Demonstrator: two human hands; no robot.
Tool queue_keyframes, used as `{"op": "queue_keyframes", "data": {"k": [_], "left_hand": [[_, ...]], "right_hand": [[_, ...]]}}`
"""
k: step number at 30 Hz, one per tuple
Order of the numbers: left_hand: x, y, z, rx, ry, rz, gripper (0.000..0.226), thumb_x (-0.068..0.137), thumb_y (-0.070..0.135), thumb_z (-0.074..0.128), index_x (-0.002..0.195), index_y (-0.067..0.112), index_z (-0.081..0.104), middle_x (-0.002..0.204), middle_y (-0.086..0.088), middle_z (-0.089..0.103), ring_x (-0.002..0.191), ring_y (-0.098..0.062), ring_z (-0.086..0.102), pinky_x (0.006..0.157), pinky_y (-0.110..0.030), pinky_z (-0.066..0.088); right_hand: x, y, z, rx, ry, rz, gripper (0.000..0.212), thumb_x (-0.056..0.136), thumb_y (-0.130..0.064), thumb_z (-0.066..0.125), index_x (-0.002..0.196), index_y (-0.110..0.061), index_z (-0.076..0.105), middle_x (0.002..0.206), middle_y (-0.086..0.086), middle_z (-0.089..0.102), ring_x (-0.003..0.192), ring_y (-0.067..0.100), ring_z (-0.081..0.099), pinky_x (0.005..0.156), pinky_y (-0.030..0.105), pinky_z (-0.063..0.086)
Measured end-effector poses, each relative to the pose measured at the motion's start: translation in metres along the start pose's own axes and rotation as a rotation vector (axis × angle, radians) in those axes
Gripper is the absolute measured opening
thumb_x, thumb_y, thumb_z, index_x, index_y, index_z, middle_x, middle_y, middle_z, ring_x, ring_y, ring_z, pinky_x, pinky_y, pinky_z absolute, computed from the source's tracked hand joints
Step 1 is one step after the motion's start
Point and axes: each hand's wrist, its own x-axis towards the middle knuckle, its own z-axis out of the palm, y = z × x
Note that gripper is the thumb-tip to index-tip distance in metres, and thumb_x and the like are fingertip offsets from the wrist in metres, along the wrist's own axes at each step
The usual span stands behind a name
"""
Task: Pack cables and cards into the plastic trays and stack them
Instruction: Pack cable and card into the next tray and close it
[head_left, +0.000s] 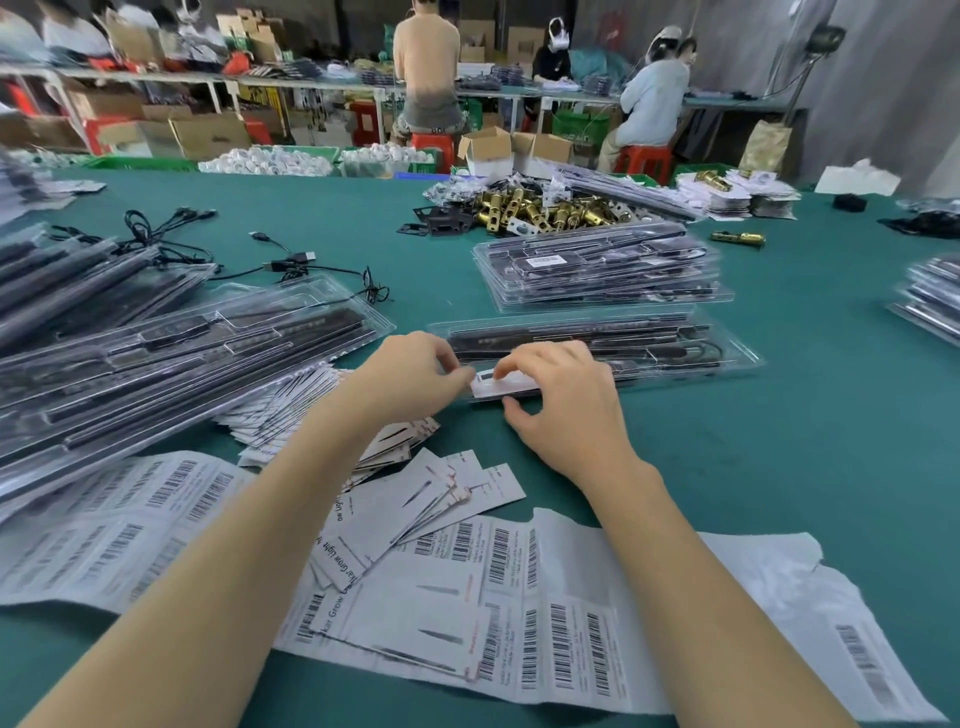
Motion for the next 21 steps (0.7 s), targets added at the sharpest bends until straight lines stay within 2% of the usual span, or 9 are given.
{"op": "queue_keyframes", "data": {"k": [3, 6, 8, 10, 12, 14, 16, 21], "left_hand": [[-0.001, 0.006, 0.013, -0.142, 0.161, -0.127, 0.012, 0.091, 0.027, 0.064, 0.098, 0.018, 0.061, 0.089, -0.005, 0.071, 0.072, -0.017, 0.064, 0.06, -0.026, 0.048], [-0.001, 0.006, 0.013, -0.341, 0.133, -0.289, 0.044, 0.083, 0.02, 0.069, 0.112, 0.014, 0.037, 0.093, -0.008, 0.06, 0.073, -0.019, 0.059, 0.057, -0.03, 0.049], [0.003, 0.004, 0.007, -0.465, 0.097, -0.398, 0.043, 0.081, 0.021, 0.073, 0.11, 0.002, 0.047, 0.095, -0.009, 0.061, 0.076, -0.022, 0.06, 0.069, -0.033, 0.055], [0.005, 0.003, 0.002, -0.675, 0.076, -0.453, 0.031, 0.083, 0.015, 0.07, 0.104, -0.006, 0.062, 0.091, -0.012, 0.061, 0.072, -0.022, 0.057, 0.07, -0.033, 0.055], [0.004, 0.003, -0.005, -0.855, 0.023, -0.444, 0.02, 0.087, 0.004, 0.062, 0.105, -0.002, 0.063, 0.086, -0.01, 0.058, 0.067, -0.018, 0.054, 0.059, -0.024, 0.053], [0.004, 0.001, -0.008, -0.956, -0.025, -0.409, 0.015, 0.089, -0.003, 0.055, 0.101, 0.006, 0.057, 0.092, -0.009, 0.055, 0.077, -0.019, 0.054, 0.066, -0.025, 0.054], [0.004, 0.001, -0.009, -0.951, -0.009, -0.368, 0.017, 0.089, -0.007, 0.053, 0.096, 0.008, 0.052, 0.097, -0.01, 0.054, 0.087, -0.022, 0.055, 0.073, -0.029, 0.053], [0.004, -0.003, -0.003, -0.934, 0.034, -0.327, 0.026, 0.087, -0.014, 0.055, 0.087, 0.011, 0.049, 0.09, -0.014, 0.055, 0.075, -0.025, 0.055, 0.077, -0.036, 0.057]], "right_hand": [[-0.001, -0.001, 0.001, -0.002, -0.035, -0.02, 0.025, 0.091, -0.029, 0.061, 0.114, -0.039, 0.064, 0.121, -0.021, 0.064, 0.12, 0.01, 0.049, 0.096, 0.035, 0.032], [-0.001, -0.002, 0.0, -0.006, -0.024, -0.021, 0.021, 0.096, -0.033, 0.059, 0.115, -0.037, 0.063, 0.121, -0.02, 0.065, 0.116, 0.012, 0.051, 0.095, 0.035, 0.033], [-0.001, -0.006, 0.0, 0.015, 0.023, -0.026, 0.018, 0.097, -0.035, 0.059, 0.114, -0.037, 0.064, 0.12, -0.02, 0.066, 0.112, 0.013, 0.052, 0.092, 0.035, 0.034], [-0.002, -0.012, 0.001, 0.054, 0.099, -0.047, 0.015, 0.097, -0.034, 0.06, 0.11, -0.034, 0.067, 0.116, -0.019, 0.068, 0.107, 0.015, 0.054, 0.086, 0.035, 0.035], [-0.003, -0.018, 0.002, 0.079, 0.149, -0.059, 0.012, 0.095, -0.032, 0.064, 0.105, -0.033, 0.069, 0.112, -0.017, 0.069, 0.104, 0.016, 0.055, 0.083, 0.035, 0.037], [-0.003, -0.02, 0.003, 0.083, 0.161, -0.064, 0.012, 0.092, -0.031, 0.068, 0.103, -0.032, 0.07, 0.111, -0.017, 0.068, 0.104, 0.016, 0.054, 0.084, 0.036, 0.041], [-0.003, -0.02, 0.003, 0.095, 0.18, -0.069, 0.013, 0.089, -0.03, 0.071, 0.102, -0.029, 0.071, 0.11, -0.015, 0.069, 0.103, 0.018, 0.053, 0.082, 0.038, 0.046], [-0.003, -0.018, 0.004, 0.126, 0.135, -0.077, 0.015, 0.088, -0.032, 0.072, 0.102, -0.028, 0.071, 0.113, -0.014, 0.067, 0.11, 0.017, 0.052, 0.089, 0.041, 0.047]]}}
